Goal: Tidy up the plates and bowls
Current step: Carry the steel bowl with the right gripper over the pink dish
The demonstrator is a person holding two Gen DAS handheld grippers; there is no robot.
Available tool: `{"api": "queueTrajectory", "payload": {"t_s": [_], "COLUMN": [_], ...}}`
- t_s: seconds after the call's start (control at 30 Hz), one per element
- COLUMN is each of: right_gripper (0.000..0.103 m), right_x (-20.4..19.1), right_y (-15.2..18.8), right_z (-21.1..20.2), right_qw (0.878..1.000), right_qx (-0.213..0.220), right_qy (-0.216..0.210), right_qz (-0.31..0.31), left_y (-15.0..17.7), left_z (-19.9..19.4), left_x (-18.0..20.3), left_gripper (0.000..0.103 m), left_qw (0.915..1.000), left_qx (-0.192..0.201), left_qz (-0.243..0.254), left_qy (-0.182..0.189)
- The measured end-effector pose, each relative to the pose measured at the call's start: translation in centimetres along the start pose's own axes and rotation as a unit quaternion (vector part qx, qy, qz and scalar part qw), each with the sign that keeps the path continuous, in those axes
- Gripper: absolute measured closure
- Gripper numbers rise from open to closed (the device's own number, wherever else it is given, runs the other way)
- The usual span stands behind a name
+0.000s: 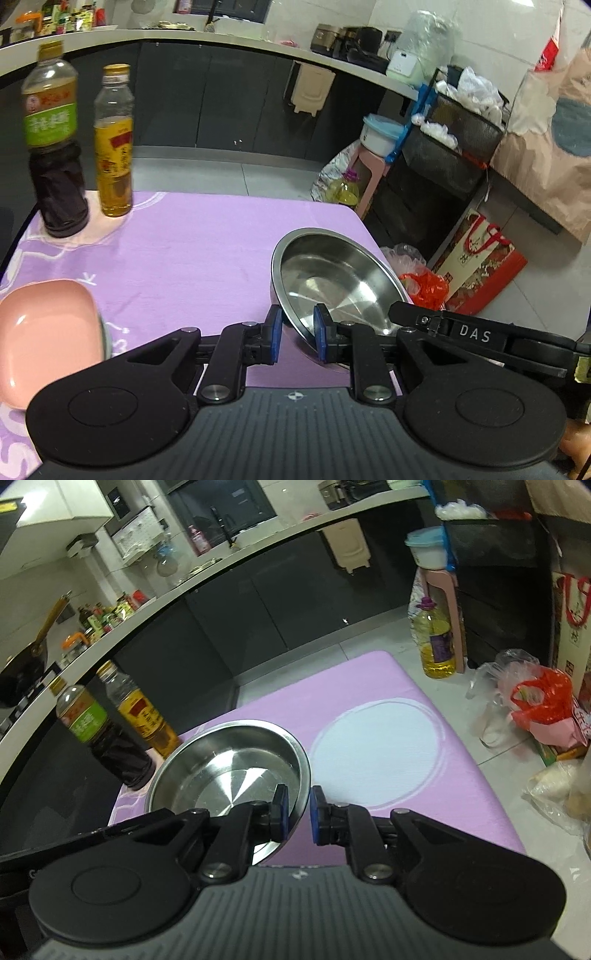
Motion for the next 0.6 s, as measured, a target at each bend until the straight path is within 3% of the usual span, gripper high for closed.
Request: {"api": "queueTrajectory", "payload": {"t_s": [0.23,0.6], "right_gripper": [0.091,0.089], "right_x": [-4.1,-10.7], "right_y": [0.7,2.6], "right_z": [1.1,4.3], "right_qw": [0.999,0.994], "right_qx": [-0.016,-0.060], "right_qy": [-0.007,-0.045], "right_qz": [-0.034,-0.080], "left_y": [0.5,1.3], "left_z": [-2.3,-5.1], "left_x": [-4.4,-11.9], "left_gripper": [0.086,0.087], "left_qw": [0.9993,0.9941], "left_qx": [0.016,0.037], "left_qz": [-0.031,-0.084], "left_qy": [-0.010,-0.057]}}
Point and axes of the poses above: each gripper's, at about its wrist camera, not at the fingertips, and z roughly the way its jaws point, x to its right, y to its underside, the point moved 3 cm from there along z, roughly the way its jaws point, and after that the axes turned 5 degrees about -y, right-handed, at the moved point
